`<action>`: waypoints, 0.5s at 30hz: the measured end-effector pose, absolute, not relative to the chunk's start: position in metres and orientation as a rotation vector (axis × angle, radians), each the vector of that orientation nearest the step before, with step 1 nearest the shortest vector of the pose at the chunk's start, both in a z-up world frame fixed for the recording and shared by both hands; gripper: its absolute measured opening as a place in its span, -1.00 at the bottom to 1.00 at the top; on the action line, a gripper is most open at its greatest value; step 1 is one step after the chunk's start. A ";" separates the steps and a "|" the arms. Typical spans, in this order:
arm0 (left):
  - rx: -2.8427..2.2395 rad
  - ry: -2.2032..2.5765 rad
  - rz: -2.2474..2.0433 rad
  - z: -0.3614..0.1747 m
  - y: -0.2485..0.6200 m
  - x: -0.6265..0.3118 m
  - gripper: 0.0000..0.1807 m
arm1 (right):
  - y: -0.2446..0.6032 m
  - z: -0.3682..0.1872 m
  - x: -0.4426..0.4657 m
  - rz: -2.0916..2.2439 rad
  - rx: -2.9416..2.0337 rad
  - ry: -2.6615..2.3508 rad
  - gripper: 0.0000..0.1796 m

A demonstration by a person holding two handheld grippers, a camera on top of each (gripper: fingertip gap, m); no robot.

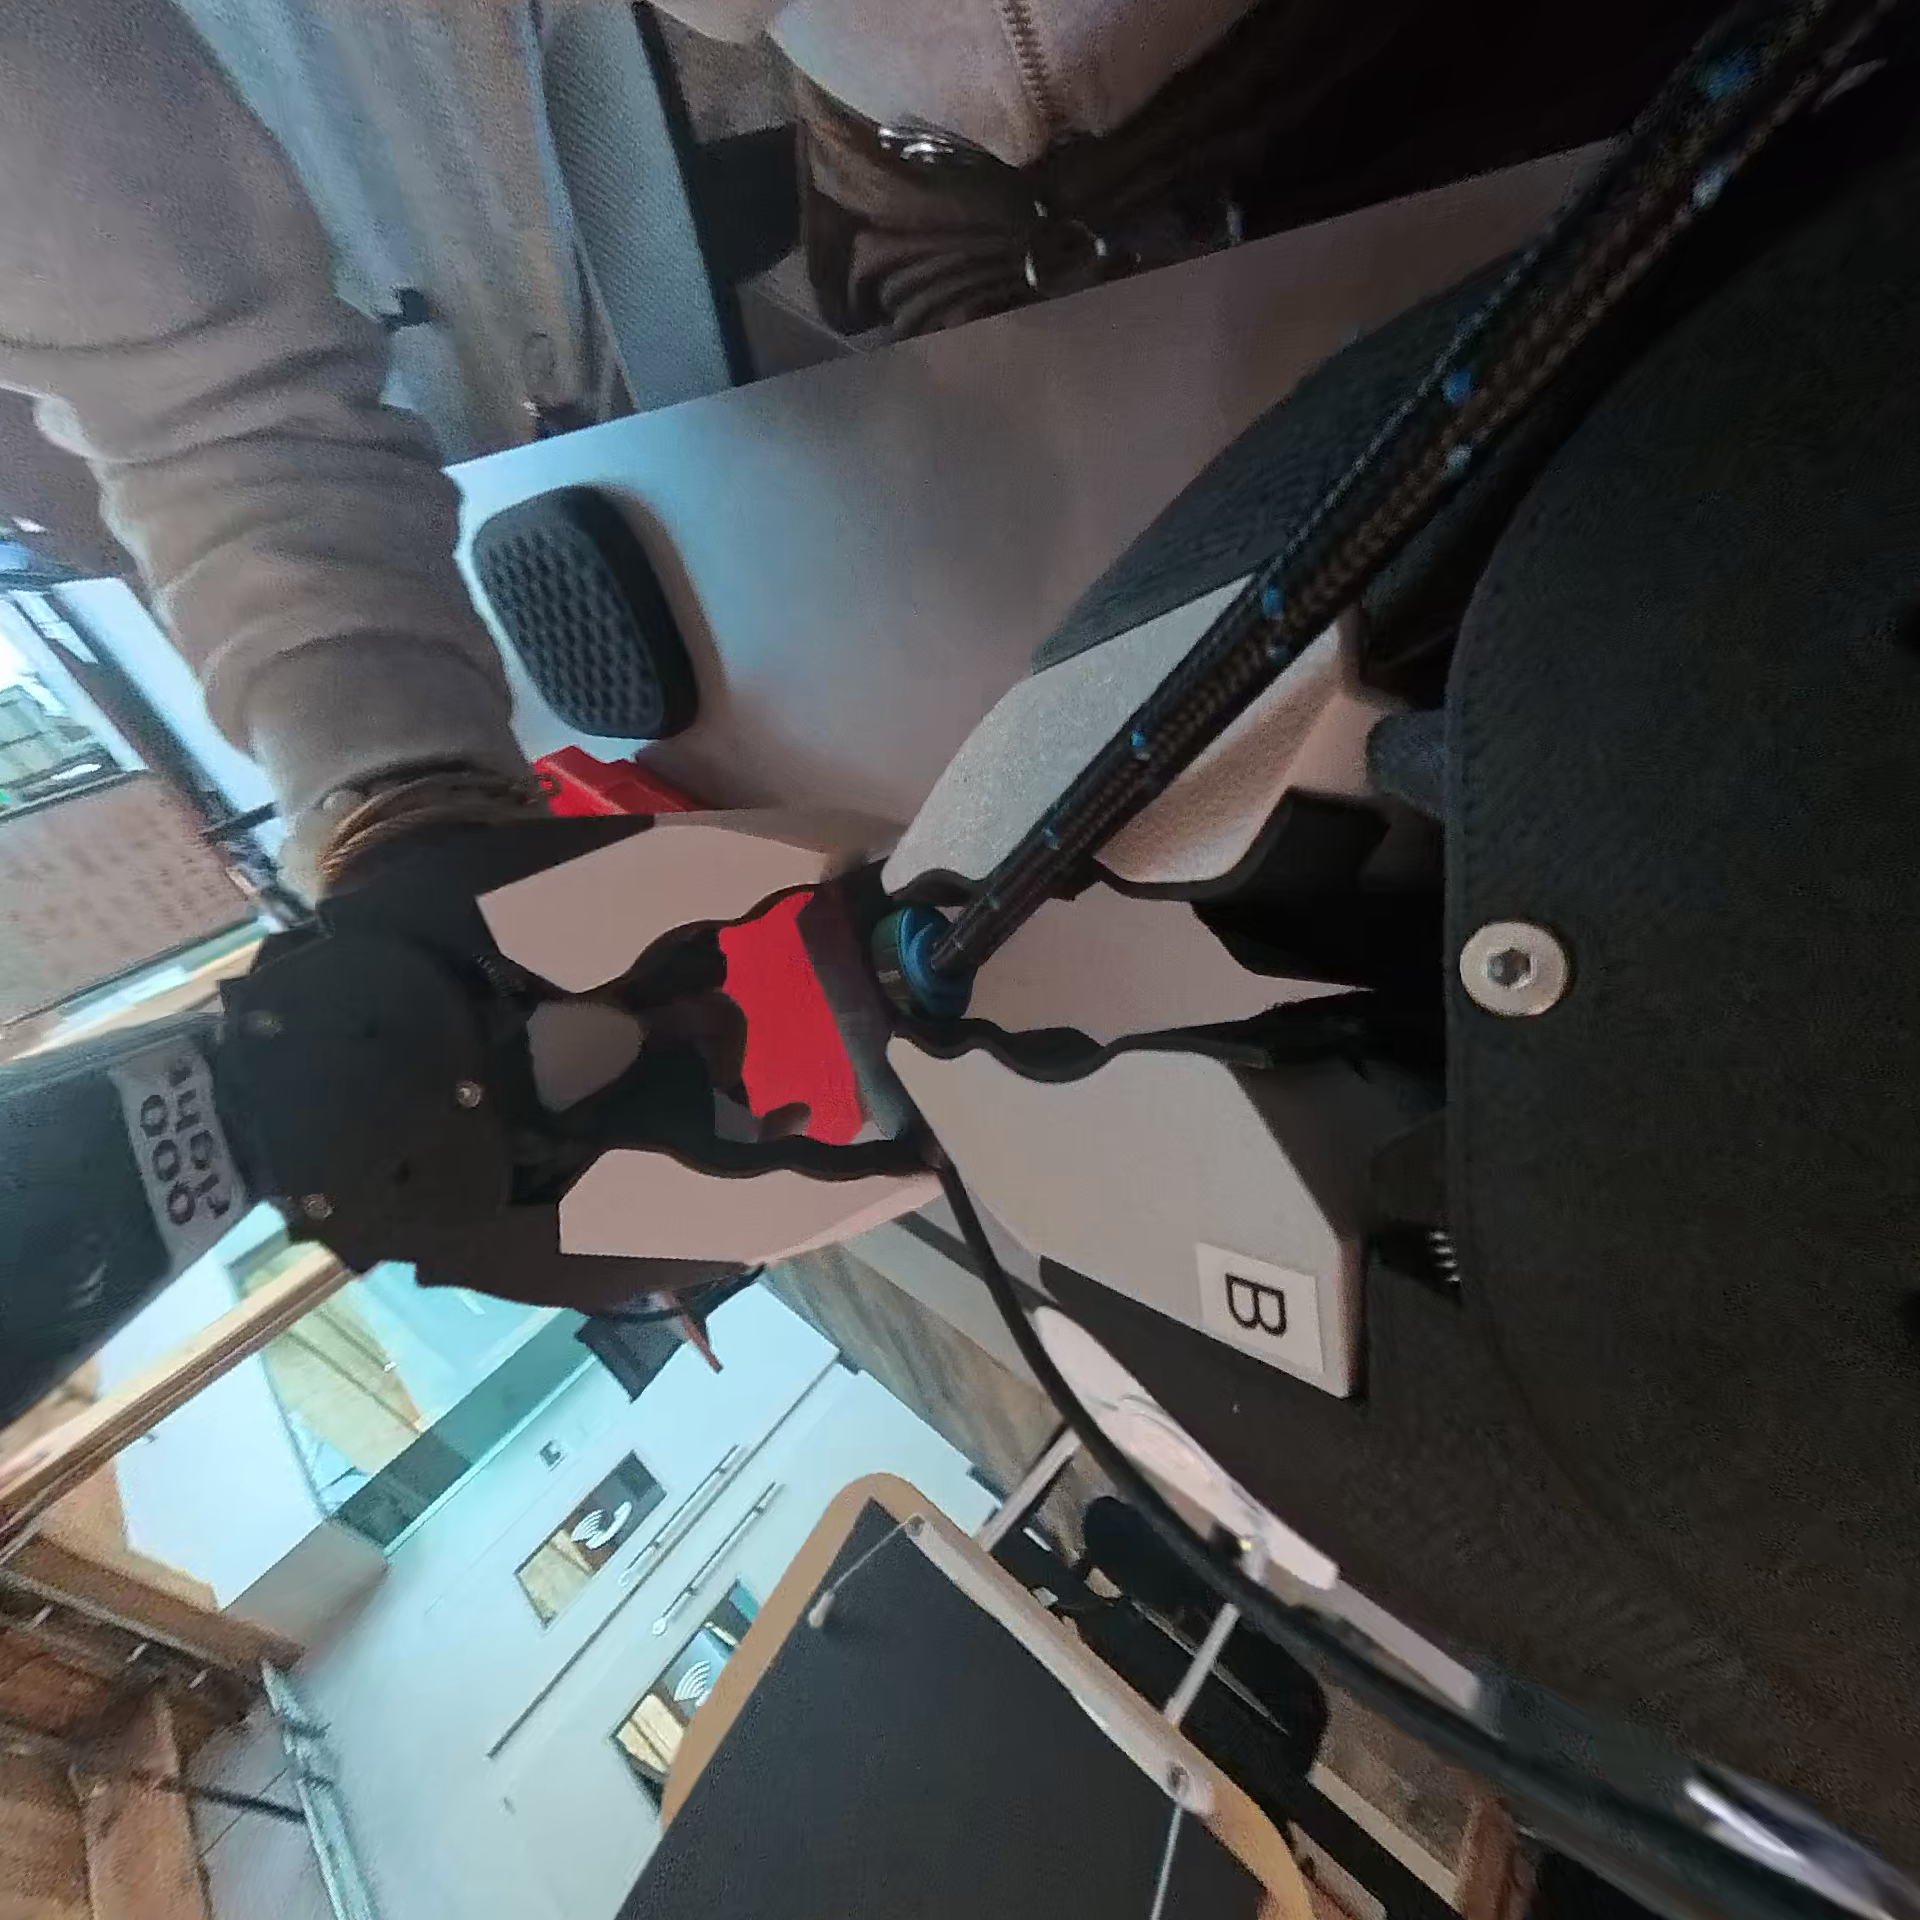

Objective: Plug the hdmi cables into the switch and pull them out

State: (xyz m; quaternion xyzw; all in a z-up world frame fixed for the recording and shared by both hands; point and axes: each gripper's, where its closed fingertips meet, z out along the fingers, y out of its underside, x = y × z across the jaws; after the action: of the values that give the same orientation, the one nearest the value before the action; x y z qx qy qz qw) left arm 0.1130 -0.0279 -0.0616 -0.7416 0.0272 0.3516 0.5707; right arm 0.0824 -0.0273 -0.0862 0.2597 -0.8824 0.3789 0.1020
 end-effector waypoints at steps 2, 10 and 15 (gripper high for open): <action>-1.719 0.059 0.837 -0.059 -0.028 0.111 -0.78 | -0.029 -0.083 0.082 1.145 0.767 -2.586 -0.20; -1.646 0.023 0.812 -0.047 -0.031 0.111 -0.77 | -0.030 -0.071 0.080 1.220 0.705 -2.492 -0.19; -1.356 -0.278 1.092 -0.002 -0.101 0.087 -0.68 | -0.022 -0.036 0.074 1.347 0.622 -2.314 -0.19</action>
State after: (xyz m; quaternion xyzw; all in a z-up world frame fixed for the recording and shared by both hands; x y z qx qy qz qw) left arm 0.0865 -0.1008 -0.0022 -0.5934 -0.1216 0.4779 0.6362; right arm 0.0738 -0.0224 -0.0357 0.2218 -0.8257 0.4806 0.1954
